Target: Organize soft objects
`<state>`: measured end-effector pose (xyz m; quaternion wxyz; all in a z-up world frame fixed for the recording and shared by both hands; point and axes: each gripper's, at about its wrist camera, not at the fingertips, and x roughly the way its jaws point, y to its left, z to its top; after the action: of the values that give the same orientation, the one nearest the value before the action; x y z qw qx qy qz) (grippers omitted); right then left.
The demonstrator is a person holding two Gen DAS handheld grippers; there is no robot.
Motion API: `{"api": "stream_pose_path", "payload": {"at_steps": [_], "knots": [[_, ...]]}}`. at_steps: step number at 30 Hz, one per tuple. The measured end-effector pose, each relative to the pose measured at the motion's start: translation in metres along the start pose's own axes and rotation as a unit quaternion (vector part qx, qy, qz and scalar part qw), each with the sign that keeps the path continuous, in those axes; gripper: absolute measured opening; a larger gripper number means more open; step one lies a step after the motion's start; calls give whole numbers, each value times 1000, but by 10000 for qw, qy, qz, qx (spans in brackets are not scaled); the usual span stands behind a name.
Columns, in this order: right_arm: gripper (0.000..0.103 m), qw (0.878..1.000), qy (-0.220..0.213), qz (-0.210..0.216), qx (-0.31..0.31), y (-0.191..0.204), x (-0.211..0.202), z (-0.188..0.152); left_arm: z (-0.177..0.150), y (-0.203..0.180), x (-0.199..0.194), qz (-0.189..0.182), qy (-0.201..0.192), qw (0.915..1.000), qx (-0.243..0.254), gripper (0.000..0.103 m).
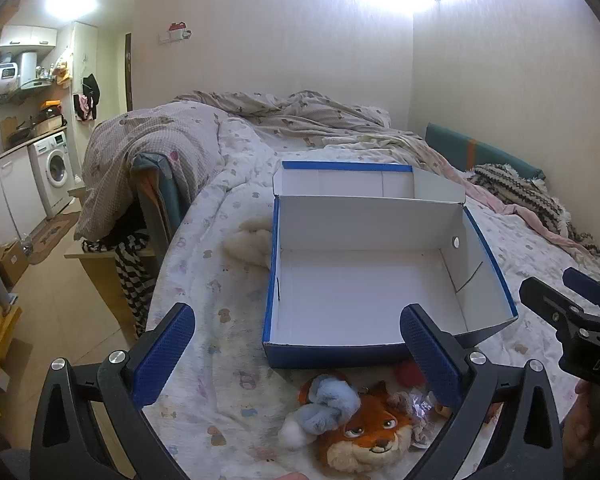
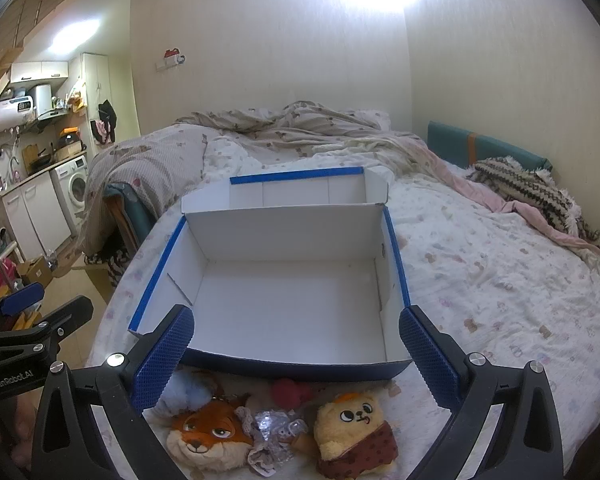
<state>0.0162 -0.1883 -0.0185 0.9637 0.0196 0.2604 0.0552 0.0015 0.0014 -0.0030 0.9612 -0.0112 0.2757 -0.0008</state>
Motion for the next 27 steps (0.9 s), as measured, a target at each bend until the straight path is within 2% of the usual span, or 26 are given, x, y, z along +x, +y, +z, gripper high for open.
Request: {"api": "stream_pose_path", "payload": {"at_steps": [27], "knots": [[103,10000,20,-19,-19,-1,3,-2,-2,1,2,-53,88,9999,-35,102]]}}
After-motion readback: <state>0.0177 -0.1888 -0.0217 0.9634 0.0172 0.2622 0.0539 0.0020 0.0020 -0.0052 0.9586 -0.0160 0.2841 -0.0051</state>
